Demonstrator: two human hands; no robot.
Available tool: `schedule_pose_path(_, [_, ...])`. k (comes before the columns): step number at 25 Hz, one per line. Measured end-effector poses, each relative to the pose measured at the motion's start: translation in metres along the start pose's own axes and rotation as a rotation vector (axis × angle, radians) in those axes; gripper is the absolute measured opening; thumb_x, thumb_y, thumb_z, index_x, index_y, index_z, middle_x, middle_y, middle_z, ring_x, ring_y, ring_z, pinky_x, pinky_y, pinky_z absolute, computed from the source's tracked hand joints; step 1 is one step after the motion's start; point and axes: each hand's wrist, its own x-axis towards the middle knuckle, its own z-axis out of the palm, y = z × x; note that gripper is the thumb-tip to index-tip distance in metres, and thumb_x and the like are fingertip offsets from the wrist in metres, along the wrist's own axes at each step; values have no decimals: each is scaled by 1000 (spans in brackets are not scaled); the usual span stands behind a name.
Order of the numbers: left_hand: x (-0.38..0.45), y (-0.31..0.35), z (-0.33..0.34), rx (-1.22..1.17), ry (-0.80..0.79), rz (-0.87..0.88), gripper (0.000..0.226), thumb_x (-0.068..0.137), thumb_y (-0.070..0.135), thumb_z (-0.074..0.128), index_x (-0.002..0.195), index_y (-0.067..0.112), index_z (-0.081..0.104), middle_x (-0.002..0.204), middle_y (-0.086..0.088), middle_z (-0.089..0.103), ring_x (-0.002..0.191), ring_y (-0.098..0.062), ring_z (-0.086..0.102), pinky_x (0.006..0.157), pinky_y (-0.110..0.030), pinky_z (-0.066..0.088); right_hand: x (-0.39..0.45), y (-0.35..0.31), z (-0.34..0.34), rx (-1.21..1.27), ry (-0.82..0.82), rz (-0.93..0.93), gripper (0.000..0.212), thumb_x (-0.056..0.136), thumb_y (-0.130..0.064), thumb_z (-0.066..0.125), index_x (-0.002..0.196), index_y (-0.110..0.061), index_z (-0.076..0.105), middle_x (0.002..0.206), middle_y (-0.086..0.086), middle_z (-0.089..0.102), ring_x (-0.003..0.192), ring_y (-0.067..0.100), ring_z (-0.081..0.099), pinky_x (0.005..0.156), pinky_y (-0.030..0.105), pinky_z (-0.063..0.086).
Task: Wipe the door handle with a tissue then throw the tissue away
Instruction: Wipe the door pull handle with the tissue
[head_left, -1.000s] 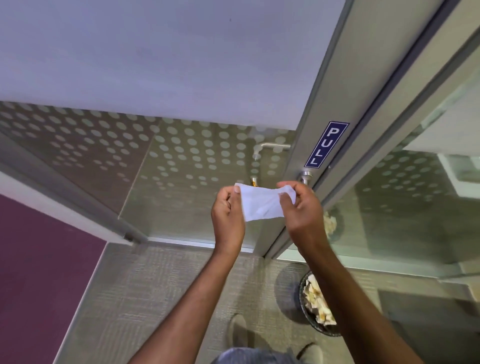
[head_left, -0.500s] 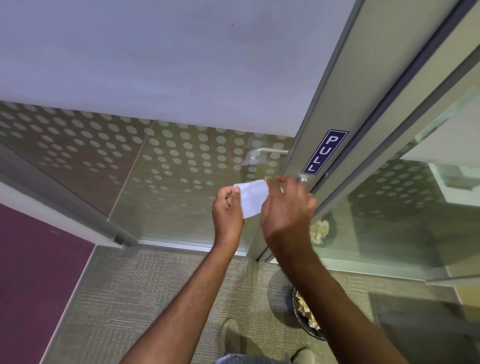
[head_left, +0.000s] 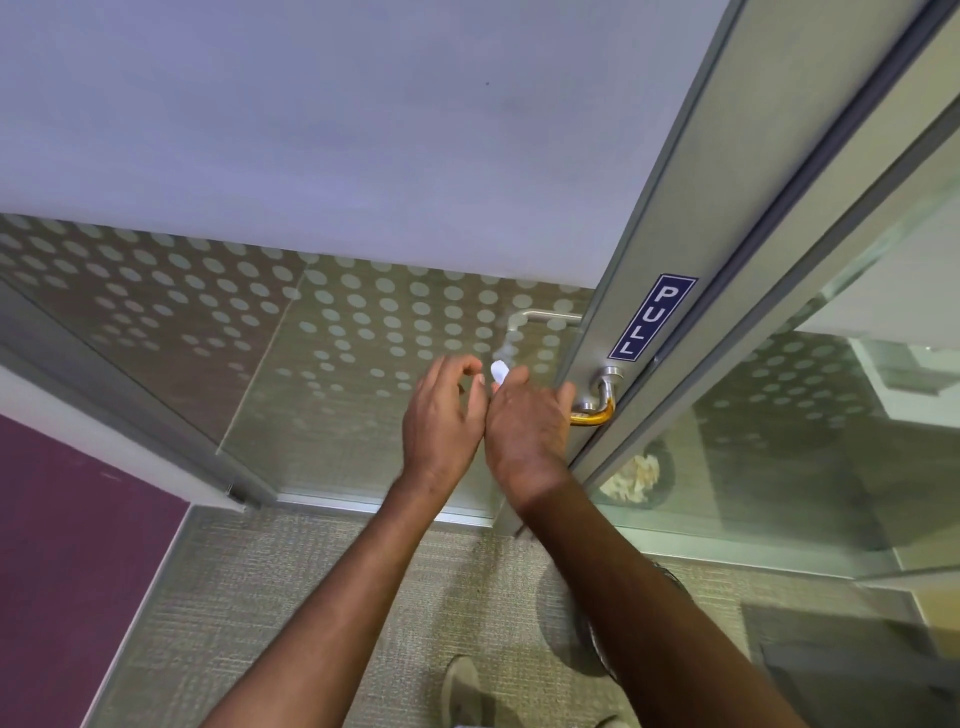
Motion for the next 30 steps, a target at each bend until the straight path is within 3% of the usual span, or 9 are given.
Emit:
schedule_pose_path(3, [19,6,-8,243,104,358,28,100,26,56,126,16,61,137,-5,60,123,-24,54,101,-46,49,11,3,-4,93,-43,22,29,96,-18,52,72,-23,35,85,-2,63,65,24,58,102,46,27])
schedule_pose_path(6, [49,15,-14,481,140,608,52,100,29,59,149,15,49,165,-14,33,152,-34,27,127,-49,23,6,4,2,149,10,32,13,100,-20,43,99,-22,56,91,-1,64,84,24,65,104,45,28])
schedule_pose_path(10, [98,23,-19,619,207,828,69,104,31,55,164,20,24,175,-8,4,162,-27,-13,131,-50,0,-15,8,25,129,160,-3,32,105,-14,31,134,-10,44,109,7,59,105,27,55,112,46,30])
schedule_pose_path(13, [116,23,-19,685,313,960,68,106,31,51,166,22,20,176,-3,-10,162,-26,-13,130,-51,1,-10,8,23,37,158,-18,23,103,-13,39,124,-11,48,101,7,60,97,26,58,104,45,35])
schedule_pose_path(15, [120,21,-16,692,360,993,67,105,32,53,165,22,24,176,-3,-8,163,-27,-10,130,-51,1,-1,1,15,-21,94,8,10,103,-20,47,109,-15,53,85,1,61,80,20,59,96,43,34])
schedule_pose_path(19, [122,21,-13,677,393,991,68,100,31,57,161,21,30,176,-3,-7,163,-28,-10,130,-51,-1,21,-1,7,48,-32,95,29,107,-34,36,105,-20,61,63,-4,53,63,18,56,106,44,27])
schedule_pose_path(23, [121,20,-13,674,381,983,69,99,31,59,161,22,31,176,-3,-8,163,-27,-10,130,-51,-2,22,2,4,181,-14,109,40,108,-37,29,104,-19,65,81,-1,71,77,21,65,102,45,27])
schedule_pose_path(27, [123,19,-11,675,400,990,69,99,32,56,162,21,30,176,-3,-5,163,-28,-8,130,-52,-2,-14,12,30,131,193,0,22,104,-21,40,121,-12,51,95,6,63,88,26,57,101,47,33])
schedule_pose_path(30, [127,17,-5,669,410,1006,72,100,32,54,164,21,25,177,-4,-2,163,-29,-6,131,-52,-2,-19,20,37,40,229,-20,33,97,-8,47,130,-7,50,100,8,56,95,28,54,102,48,38])
